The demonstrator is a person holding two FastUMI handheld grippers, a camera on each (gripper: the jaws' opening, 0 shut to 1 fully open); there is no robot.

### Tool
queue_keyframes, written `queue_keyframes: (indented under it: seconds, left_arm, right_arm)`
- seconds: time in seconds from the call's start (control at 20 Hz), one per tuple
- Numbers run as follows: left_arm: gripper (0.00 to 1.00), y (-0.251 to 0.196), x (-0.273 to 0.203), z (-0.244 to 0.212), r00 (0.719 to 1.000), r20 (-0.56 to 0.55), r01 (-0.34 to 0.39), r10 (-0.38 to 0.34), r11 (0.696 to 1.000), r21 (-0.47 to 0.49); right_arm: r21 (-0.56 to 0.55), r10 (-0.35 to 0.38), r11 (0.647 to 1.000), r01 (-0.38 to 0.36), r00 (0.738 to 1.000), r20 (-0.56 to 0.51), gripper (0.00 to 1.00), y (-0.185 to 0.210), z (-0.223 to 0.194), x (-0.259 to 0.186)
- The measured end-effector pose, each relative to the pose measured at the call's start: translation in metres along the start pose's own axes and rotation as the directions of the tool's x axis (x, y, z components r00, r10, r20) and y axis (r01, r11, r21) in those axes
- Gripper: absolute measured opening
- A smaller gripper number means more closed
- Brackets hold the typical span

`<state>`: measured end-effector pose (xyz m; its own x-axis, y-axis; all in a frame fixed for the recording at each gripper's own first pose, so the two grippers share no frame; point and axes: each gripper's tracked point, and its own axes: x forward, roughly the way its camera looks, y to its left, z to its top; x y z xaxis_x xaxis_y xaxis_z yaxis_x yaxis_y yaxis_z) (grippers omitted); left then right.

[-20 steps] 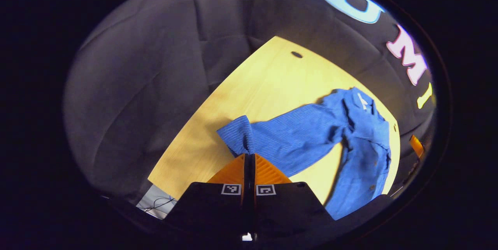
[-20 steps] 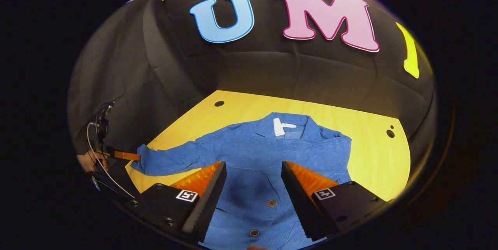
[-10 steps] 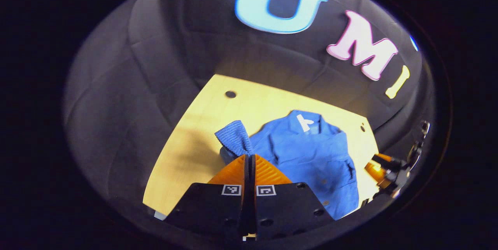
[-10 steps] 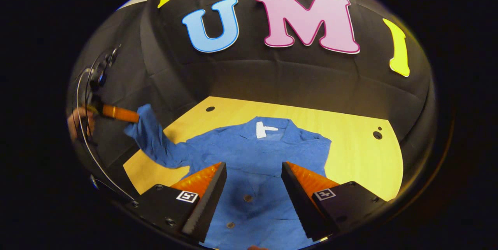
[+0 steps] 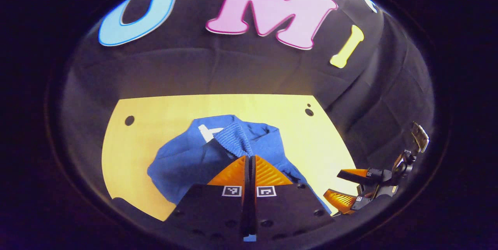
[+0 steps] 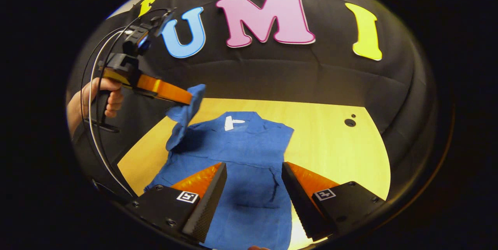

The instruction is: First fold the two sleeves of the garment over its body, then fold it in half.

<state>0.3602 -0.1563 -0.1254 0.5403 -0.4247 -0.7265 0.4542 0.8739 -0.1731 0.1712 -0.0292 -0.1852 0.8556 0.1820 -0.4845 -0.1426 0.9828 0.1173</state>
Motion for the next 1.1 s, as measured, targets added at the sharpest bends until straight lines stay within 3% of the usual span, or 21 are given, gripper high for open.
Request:
queue_keyframes:
  seconds: [0.1,0.3,0.35,0.5,0.65,0.8,1.0,1.1]
  left_arm:
    - [0.0,-0.022,0.038,-0.005,0.998,-0.062,0.012,-0.011,1.0,0.025]
    - [0.0,-0.029,0.099,-0.025,0.97,-0.206,-0.108,0.131,0.987,0.121]
    - [0.0,-0.032,0.113,-0.025,0.966,-0.221,-0.109,0.134,0.987,0.122]
    - [0.01,-0.045,0.137,-0.015,0.977,-0.191,-0.085,0.099,0.993,0.082]
    - [0.07,-0.07,0.145,-0.005,0.991,-0.131,-0.013,0.018,0.999,0.04]
    - [0.79,-0.079,0.133,0.005,0.998,-0.07,-0.008,0.008,1.0,0.007]
    - [0.79,-0.062,0.083,0.0,0.996,0.035,-0.084,0.083,0.996,0.017]
    - [0.79,-0.046,0.043,-0.011,0.98,0.114,-0.165,0.162,0.986,0.024]
  right_arm:
    - [0.021,-0.02,1.0,0.02,1.0,-0.016,0.91,-0.02,-0.011,-0.004]
    - [0.047,-0.048,0.998,0.049,0.998,-0.031,0.92,-0.051,-0.027,-0.012]
    - [0.048,-0.051,0.997,0.053,0.998,-0.04,0.92,-0.057,-0.033,-0.013]
    - [0.049,-0.059,0.997,0.062,0.996,-0.06,0.92,-0.076,-0.047,-0.018]
    - [0.057,-0.054,0.997,0.058,0.996,-0.064,0.92,-0.088,-0.055,-0.019]
    - [0.065,-0.045,0.997,0.049,0.996,-0.072,0.92,-0.094,-0.057,-0.016]
    - [0.077,-0.007,0.997,0.012,0.998,-0.067,0.91,-0.088,-0.054,-0.014]
    - [0.079,0.018,0.997,-0.013,0.998,-0.063,0.92,-0.079,-0.053,-0.016]
